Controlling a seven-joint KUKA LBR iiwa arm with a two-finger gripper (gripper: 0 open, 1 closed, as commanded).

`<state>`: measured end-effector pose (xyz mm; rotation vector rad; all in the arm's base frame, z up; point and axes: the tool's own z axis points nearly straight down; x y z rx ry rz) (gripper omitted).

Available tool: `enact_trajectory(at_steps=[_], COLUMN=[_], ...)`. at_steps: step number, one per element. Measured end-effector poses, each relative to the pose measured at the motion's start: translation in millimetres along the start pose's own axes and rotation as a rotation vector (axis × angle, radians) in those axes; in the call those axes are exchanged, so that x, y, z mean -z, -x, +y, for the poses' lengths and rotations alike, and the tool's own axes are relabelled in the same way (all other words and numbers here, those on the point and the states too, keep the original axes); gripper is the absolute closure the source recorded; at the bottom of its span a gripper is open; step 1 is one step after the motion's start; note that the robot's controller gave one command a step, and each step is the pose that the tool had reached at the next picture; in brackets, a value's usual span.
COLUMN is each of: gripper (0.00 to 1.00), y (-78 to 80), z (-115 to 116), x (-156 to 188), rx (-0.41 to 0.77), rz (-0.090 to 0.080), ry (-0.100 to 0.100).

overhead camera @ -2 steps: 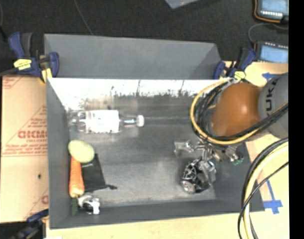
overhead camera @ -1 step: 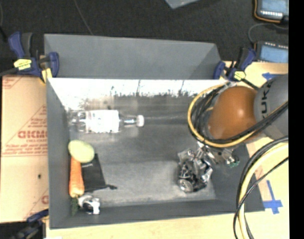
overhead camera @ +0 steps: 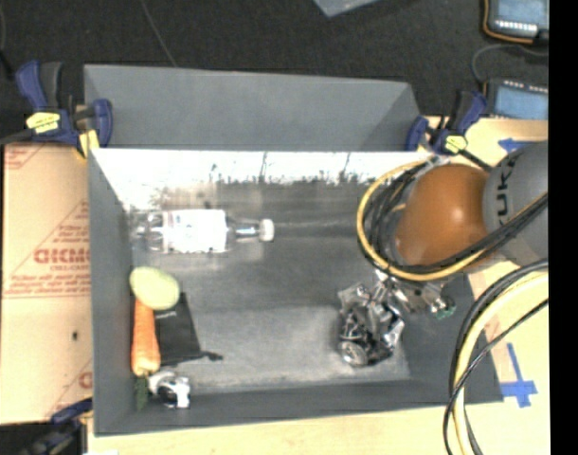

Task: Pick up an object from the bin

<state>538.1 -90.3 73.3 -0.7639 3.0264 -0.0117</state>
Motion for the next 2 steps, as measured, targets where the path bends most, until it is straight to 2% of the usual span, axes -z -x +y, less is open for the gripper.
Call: enact_trajectory(at_steps=[2], gripper=[1.00], y=[-0.6], z=[0.4], x=[9.4], rx=[0.000], rz=[0.002], ry=[0.002])
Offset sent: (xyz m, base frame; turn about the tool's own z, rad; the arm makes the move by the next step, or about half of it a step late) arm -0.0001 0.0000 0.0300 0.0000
